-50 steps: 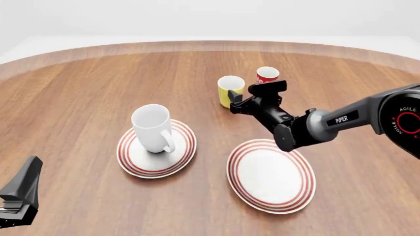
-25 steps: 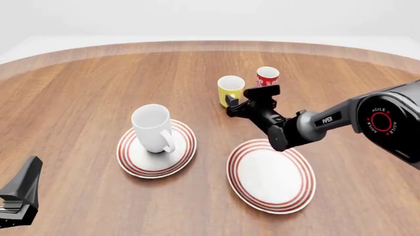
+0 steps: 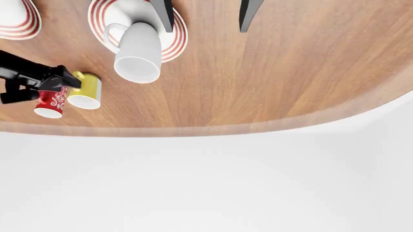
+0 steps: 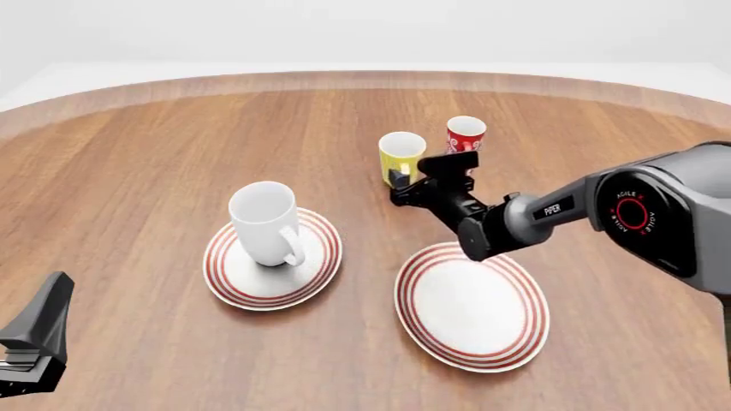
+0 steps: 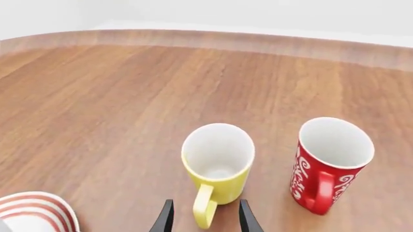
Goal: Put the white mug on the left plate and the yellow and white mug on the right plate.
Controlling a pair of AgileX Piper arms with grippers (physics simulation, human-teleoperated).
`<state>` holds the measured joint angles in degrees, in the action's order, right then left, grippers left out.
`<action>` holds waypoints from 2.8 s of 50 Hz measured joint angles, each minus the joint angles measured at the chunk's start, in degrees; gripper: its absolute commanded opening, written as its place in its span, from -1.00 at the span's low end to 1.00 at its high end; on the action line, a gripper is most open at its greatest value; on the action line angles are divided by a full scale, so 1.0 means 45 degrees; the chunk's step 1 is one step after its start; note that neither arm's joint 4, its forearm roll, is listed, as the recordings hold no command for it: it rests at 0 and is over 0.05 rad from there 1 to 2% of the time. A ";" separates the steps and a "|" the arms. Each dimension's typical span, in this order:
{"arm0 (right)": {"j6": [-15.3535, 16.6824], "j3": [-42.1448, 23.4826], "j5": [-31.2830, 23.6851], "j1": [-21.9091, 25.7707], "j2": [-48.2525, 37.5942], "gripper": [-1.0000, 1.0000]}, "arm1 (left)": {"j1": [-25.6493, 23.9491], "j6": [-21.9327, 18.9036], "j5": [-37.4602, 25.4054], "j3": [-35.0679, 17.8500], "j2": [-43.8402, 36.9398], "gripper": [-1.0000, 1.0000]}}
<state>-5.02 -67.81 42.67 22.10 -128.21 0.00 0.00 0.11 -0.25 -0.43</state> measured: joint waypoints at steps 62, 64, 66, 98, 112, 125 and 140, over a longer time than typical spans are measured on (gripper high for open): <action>0.0003 0.0192 -0.0007 0.0302 0.0148 -1.00 | 0.0000 0.0000 0.0000 0.0000 0.0000 1.00; 0.0016 0.0325 0.0051 0.0324 0.0274 -1.00 | 0.0000 0.0000 0.0000 0.0000 0.0000 1.00; 0.0029 0.0458 0.0107 0.0344 0.0401 -1.00 | 0.0000 0.0000 0.0000 0.0000 0.0000 1.00; 0.0298 0.3356 0.1094 0.0450 0.2971 -1.00 | 0.0000 0.0000 0.0000 0.0000 0.0000 1.00; 0.0566 0.4953 0.1486 0.0453 0.4430 -1.00 | 0.0000 0.0000 0.0000 0.0000 0.0000 1.00; 0.1060 0.6734 0.1611 0.0669 0.6453 -1.00 | 0.0000 0.0000 0.0000 0.0000 0.0000 1.00; 0.1514 0.8198 0.1432 0.0835 0.8342 -1.00 | 0.0000 0.0000 0.0000 0.0000 0.0000 1.00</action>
<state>1.80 -30.92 49.11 25.86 -90.67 0.00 0.00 0.11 -0.25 -0.43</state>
